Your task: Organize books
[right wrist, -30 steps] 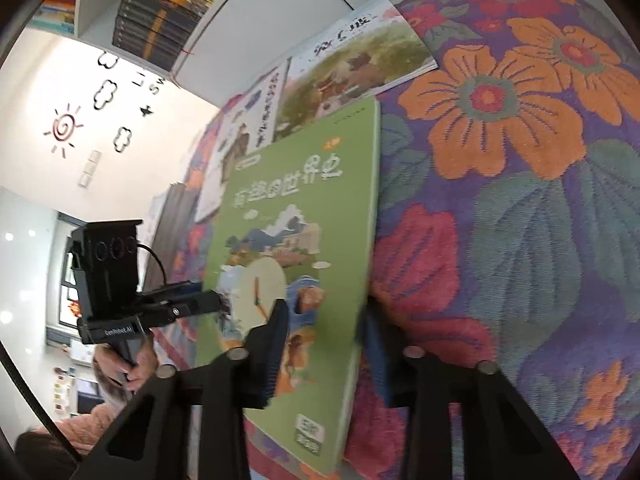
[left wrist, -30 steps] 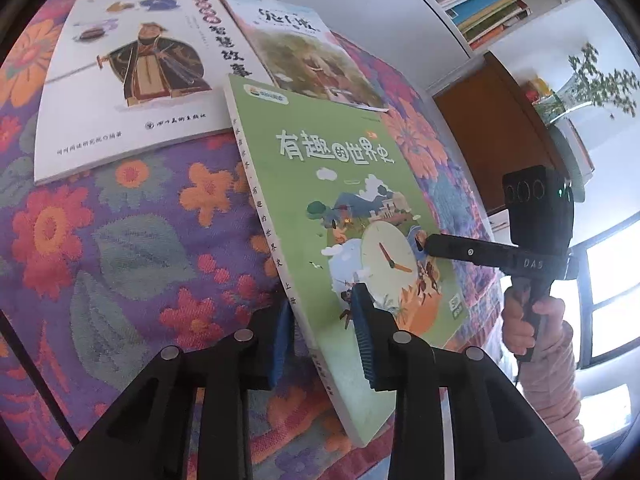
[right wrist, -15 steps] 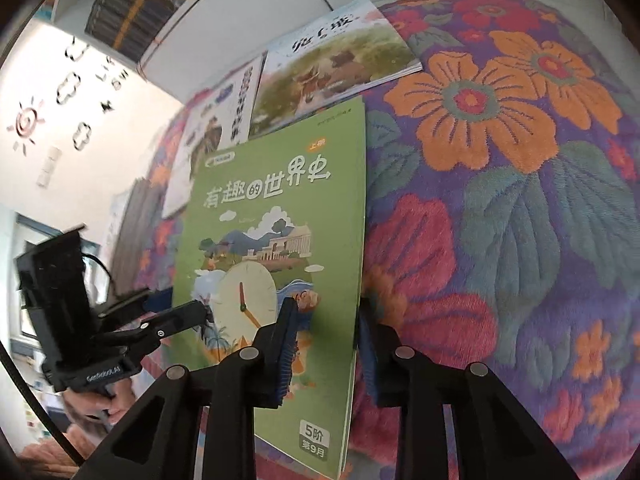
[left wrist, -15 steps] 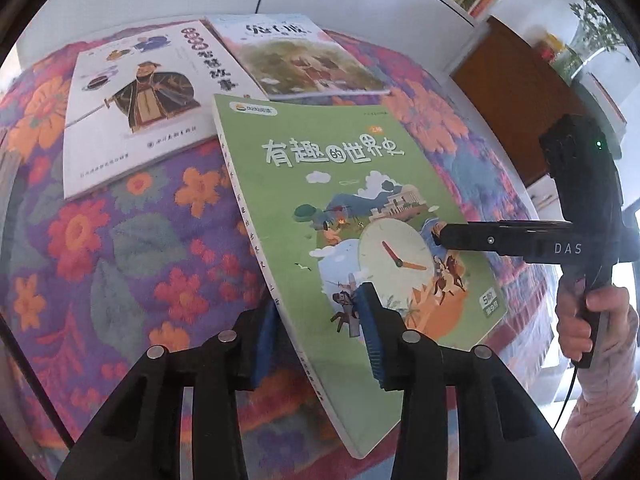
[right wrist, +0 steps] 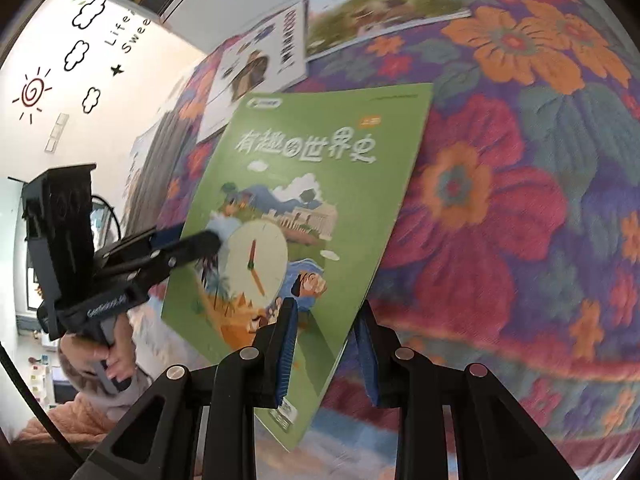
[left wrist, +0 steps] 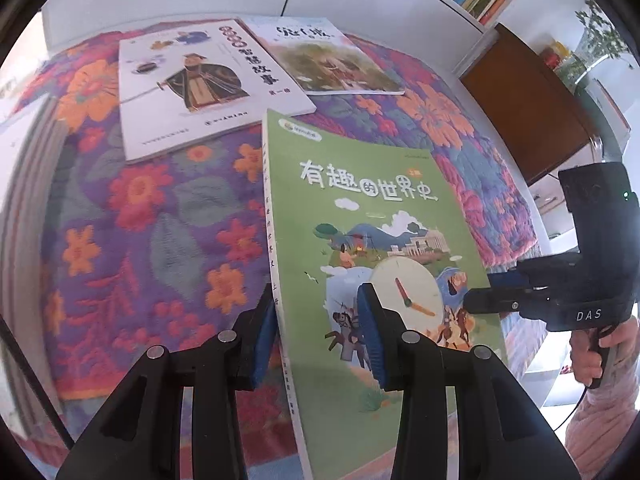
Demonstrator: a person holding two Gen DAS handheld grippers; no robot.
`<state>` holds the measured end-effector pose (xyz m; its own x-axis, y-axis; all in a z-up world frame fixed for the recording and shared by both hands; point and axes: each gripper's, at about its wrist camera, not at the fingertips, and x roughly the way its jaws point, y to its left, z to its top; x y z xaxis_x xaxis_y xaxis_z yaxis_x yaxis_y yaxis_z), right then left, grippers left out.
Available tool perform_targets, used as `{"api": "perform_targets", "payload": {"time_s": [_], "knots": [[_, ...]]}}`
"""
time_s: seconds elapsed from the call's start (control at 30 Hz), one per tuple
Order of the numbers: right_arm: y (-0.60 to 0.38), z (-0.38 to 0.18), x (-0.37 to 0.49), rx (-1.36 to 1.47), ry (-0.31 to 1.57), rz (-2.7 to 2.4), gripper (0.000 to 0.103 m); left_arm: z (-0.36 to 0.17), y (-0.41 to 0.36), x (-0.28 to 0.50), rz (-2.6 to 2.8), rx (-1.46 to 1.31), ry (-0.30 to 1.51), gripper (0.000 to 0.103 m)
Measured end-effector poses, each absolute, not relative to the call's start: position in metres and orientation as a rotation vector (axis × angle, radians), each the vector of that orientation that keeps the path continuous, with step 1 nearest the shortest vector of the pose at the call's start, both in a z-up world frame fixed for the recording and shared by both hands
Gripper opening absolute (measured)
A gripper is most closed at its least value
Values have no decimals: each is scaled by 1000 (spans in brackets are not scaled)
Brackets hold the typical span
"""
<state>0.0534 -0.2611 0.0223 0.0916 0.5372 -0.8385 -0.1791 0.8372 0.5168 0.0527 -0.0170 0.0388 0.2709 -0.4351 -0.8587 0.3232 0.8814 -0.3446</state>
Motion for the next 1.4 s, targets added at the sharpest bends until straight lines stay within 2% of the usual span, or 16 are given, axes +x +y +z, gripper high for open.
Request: {"api": "perform_targets", "payload": {"time_s": [0.8,1.1,1.4], "knots": [[-241,82,25,255,1216,587,28,97,5,44,-589,-65,1067,36],[-196,118,22,187,1170,598,29,131,45,41,-577,-38,970,36],[-143,129,27,148,1156,608,29,144,96,42,-551,-49,921,36]]}}
